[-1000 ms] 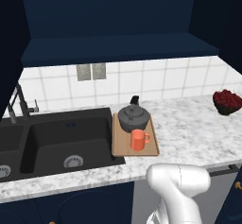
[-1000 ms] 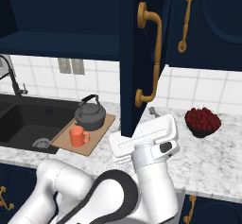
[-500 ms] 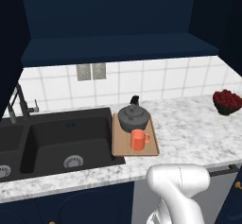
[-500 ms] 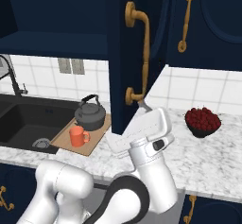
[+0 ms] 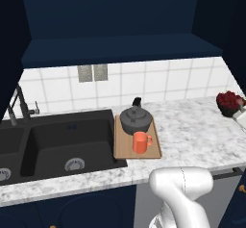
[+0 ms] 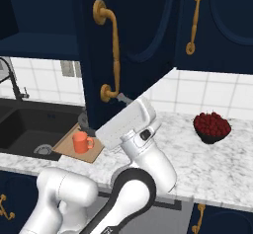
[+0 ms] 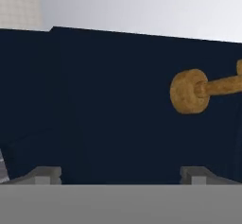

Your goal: Pick the kettle from the counter and place it on the tray. Then pick the mug from the cabinet and place it on the tray. Then close the cabinet doors.

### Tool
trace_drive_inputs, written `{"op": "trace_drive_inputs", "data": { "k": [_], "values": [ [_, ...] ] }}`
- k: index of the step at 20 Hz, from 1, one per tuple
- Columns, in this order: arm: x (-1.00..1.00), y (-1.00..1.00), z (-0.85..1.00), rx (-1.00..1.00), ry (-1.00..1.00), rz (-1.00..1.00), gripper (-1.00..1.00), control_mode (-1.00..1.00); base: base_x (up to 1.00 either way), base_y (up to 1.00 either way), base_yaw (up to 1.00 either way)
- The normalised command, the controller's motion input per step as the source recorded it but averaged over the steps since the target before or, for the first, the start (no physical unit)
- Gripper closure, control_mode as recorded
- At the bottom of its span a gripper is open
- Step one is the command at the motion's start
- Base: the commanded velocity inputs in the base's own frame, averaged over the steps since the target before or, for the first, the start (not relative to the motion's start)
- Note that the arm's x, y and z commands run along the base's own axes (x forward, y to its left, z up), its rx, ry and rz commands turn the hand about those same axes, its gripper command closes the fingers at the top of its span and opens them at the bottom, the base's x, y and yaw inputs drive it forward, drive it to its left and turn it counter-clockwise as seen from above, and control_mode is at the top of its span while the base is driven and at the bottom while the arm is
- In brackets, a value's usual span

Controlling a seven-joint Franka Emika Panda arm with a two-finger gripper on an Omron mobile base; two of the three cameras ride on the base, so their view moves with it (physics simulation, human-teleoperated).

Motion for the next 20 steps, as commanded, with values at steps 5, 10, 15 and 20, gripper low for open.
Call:
{"op": "trace_drive_inputs", "data": {
  "k": [5,10,15,20],
  "values": [
    [0.07,0.64,0.29,-0.14,-0.01,0.06,-1.0,-1.0,0.0,0.0,0.0],
    [0.1,0.59,0.3,-0.12,0.0,0.03,-1.0,-1.0,0.0,0.0,0.0],
    [0.19,0.53,0.3,-0.1,0.01,0.0,-1.0,-1.0,0.0,0.0,0.0],
    [0.43,0.48,0.28,-0.08,0.15,0.0,-1.0,-1.0,0.0,0.0,0.0]
  ]
}}
